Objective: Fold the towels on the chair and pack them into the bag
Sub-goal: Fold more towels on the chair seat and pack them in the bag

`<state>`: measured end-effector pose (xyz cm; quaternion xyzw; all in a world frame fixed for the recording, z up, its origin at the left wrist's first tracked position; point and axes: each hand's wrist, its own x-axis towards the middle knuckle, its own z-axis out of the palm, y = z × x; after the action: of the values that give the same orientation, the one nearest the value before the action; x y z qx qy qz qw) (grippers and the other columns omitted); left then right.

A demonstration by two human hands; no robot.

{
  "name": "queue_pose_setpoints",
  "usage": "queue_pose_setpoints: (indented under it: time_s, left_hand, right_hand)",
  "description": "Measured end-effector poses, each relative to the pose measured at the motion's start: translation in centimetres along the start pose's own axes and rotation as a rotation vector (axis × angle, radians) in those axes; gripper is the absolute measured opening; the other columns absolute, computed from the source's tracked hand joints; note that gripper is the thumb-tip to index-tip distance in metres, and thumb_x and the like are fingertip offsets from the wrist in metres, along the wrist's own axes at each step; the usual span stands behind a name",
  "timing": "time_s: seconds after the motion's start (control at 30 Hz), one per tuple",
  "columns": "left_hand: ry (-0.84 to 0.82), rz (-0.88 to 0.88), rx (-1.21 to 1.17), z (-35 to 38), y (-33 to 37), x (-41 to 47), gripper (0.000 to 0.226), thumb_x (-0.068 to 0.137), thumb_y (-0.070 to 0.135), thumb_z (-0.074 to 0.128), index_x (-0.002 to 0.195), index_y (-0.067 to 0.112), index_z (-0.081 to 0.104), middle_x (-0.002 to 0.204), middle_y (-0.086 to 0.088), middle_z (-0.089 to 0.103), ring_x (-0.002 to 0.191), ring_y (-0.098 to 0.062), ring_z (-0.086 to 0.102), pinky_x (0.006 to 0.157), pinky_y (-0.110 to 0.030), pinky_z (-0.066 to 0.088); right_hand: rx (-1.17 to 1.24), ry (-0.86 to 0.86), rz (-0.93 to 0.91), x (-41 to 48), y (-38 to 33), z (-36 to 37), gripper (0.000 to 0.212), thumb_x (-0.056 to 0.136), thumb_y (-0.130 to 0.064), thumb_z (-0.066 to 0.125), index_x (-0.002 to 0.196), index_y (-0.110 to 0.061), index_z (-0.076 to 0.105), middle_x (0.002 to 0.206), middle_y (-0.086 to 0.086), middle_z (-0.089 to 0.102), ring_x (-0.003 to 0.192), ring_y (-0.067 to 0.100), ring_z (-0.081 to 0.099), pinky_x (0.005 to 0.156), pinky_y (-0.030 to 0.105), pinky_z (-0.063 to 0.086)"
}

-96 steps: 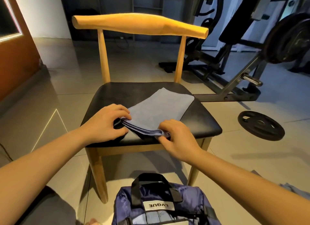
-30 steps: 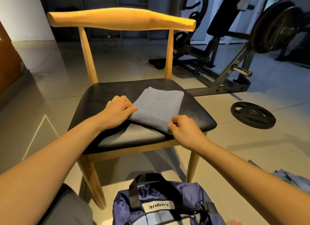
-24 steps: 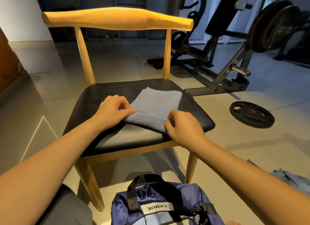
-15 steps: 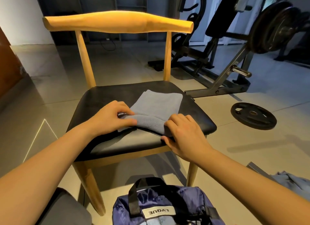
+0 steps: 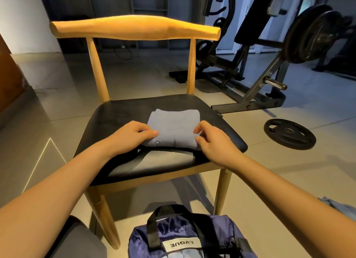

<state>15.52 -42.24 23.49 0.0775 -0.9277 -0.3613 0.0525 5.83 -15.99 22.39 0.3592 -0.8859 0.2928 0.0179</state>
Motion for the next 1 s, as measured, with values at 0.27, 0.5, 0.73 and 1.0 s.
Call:
queue_pose_setpoints:
  time_s: [0.27, 0.5, 0.73, 1.0]
  left_hand:
    - [0.289, 0.057, 0.003, 1.0, -0.5, 0.1, 0.015, 0.089, 0.036, 0.076, 0.083, 0.024, 0.071, 0.083, 0.005, 0.065, 0.075, -0.008, 0.056, 0.069, -0.027, 0.044]
    - [0.266, 0.282, 0.179, 0.6, -0.7, 0.4, 0.02, 0.091, 0.046, 0.071, 0.09, 0.027, 0.079, 0.088, 0.012, 0.064, 0.086, -0.007, 0.059, 0.074, -0.03, 0.048]
    - [0.099, 0.26, 0.124, 0.4, -1.3, 0.8, 0.021, 0.083, 0.048, 0.079, 0.1, 0.041, 0.071, 0.104, 0.017, 0.058, 0.1, -0.002, 0.054, 0.08, -0.018, 0.041]
    - [0.101, 0.133, -0.044, 0.1, -1.2, 1.9, 0.025, 0.089, 0.035, 0.078, 0.111, 0.031, 0.069, 0.104, 0.007, 0.07, 0.099, -0.005, 0.063, 0.087, -0.025, 0.051]
  right_hand:
    - [-0.243, 0.11, -0.026, 1.6, -0.6, 0.9, 0.018, 0.106, -0.029, 0.042, 0.111, -0.021, 0.058, 0.1, 0.001, 0.06, 0.093, 0.022, 0.054, 0.082, 0.043, 0.048]
    - [-0.383, 0.264, -0.273, 1.1, 0.0, 1.8, 0.014, 0.086, -0.013, 0.069, 0.099, -0.012, 0.069, 0.096, 0.006, 0.061, 0.084, 0.025, 0.053, 0.071, 0.034, 0.039]
    - [-0.308, 0.164, -0.304, 0.3, 1.7, 1.5, 0.036, 0.091, -0.045, 0.068, 0.118, -0.023, 0.062, 0.112, -0.006, 0.058, 0.101, 0.017, 0.048, 0.084, 0.031, 0.038]
    - [-0.191, 0.016, -0.228, 2.6, 1.8, -0.5, 0.031, 0.096, -0.048, 0.062, 0.117, -0.025, 0.067, 0.103, -0.009, 0.066, 0.093, 0.009, 0.052, 0.086, 0.031, 0.039]
